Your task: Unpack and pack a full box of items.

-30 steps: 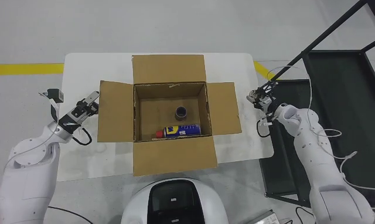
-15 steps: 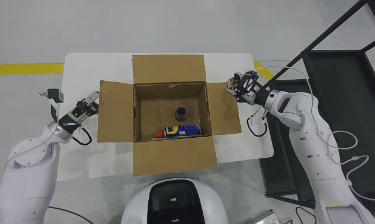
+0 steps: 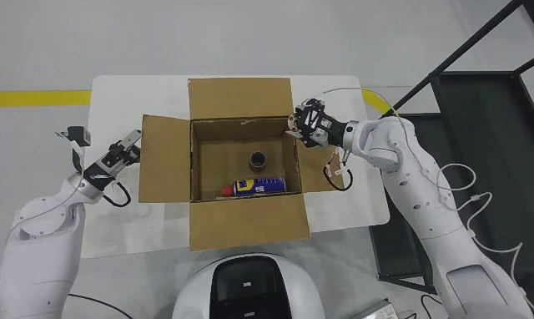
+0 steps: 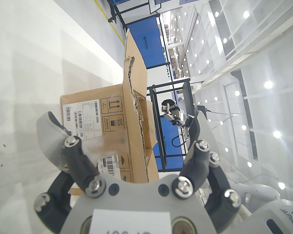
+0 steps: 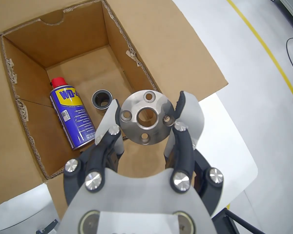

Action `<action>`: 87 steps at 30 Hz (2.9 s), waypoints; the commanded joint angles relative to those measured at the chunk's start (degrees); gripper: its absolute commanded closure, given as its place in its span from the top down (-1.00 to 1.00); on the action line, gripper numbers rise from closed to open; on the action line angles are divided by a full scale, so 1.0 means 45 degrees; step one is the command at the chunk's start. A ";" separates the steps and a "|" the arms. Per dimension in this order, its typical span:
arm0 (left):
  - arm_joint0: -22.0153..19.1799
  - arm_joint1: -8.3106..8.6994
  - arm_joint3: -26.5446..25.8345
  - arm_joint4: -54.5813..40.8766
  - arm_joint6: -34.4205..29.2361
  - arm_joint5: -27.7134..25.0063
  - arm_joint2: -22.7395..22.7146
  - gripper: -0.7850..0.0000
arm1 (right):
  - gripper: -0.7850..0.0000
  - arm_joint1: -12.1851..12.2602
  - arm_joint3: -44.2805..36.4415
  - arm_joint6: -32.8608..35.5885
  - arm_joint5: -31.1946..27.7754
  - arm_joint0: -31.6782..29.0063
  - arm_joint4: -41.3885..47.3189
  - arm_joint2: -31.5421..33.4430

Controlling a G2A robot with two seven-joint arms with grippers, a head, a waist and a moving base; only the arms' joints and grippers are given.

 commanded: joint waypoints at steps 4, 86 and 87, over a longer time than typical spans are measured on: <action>0.0000 0.0000 0.0000 0.0000 0.0000 0.0000 0.0000 1.00 | -1.00 0.0000 0.0001 0.0000 0.0000 0.0001 0.0000 -0.0001; 0.0000 0.0000 0.0000 0.0000 0.0000 0.0000 0.0000 1.00 | 1.00 -0.7457 1.4784 -0.5880 -0.2141 0.9335 -0.2871 -1.1773; 0.0000 0.0000 0.0000 0.0000 0.0000 0.0000 0.0000 1.00 | 1.00 -0.7371 1.4686 -0.6142 -0.2238 0.9384 -0.2912 -1.1715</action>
